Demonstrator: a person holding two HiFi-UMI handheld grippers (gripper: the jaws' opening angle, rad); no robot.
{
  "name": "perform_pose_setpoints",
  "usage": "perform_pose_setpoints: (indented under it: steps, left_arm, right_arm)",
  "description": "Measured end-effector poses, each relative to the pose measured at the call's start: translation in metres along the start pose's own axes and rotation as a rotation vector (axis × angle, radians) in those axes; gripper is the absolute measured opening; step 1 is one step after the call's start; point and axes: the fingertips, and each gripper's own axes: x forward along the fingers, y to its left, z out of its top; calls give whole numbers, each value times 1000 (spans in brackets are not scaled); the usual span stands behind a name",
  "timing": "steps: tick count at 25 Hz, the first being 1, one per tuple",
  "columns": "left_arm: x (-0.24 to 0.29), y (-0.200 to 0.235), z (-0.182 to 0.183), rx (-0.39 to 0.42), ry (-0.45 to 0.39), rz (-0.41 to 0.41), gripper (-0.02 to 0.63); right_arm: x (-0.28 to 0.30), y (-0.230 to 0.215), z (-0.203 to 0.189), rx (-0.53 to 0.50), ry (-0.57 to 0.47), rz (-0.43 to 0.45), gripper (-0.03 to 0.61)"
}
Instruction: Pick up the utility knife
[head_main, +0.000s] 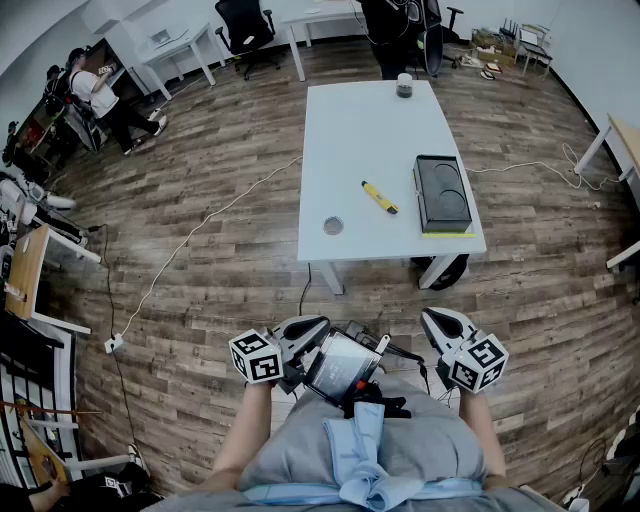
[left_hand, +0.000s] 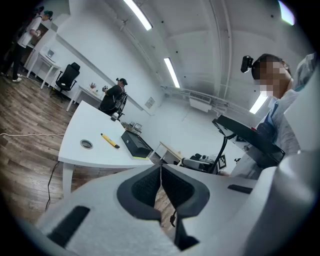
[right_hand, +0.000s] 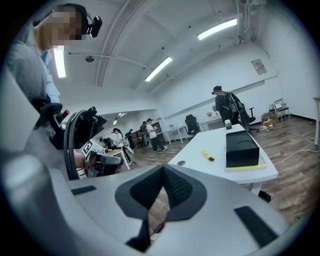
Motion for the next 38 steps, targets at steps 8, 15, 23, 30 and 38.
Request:
perform_pose_setpoints:
  steps: [8,15,23,30,38]
  left_arm:
    - [5,-1,1,5,25,-12,19]
    - [3,-3,0,2,38,-14,19]
    - [6,-4,-2,0,53,-13,18]
    - [6,-8,-3,-7,62,-22,19]
    - [11,-6,-5,-12,65,-25,19]
  right_arm:
    - [-2,-2,1,10,-4,-11,28]
    - [0,0,3,9,-6,-3,28]
    - [1,1,15,44,-71,30,29]
    - [-4,-2,12,62,-64,2,29]
    - [-3,-9,7,70,-56,-10,29]
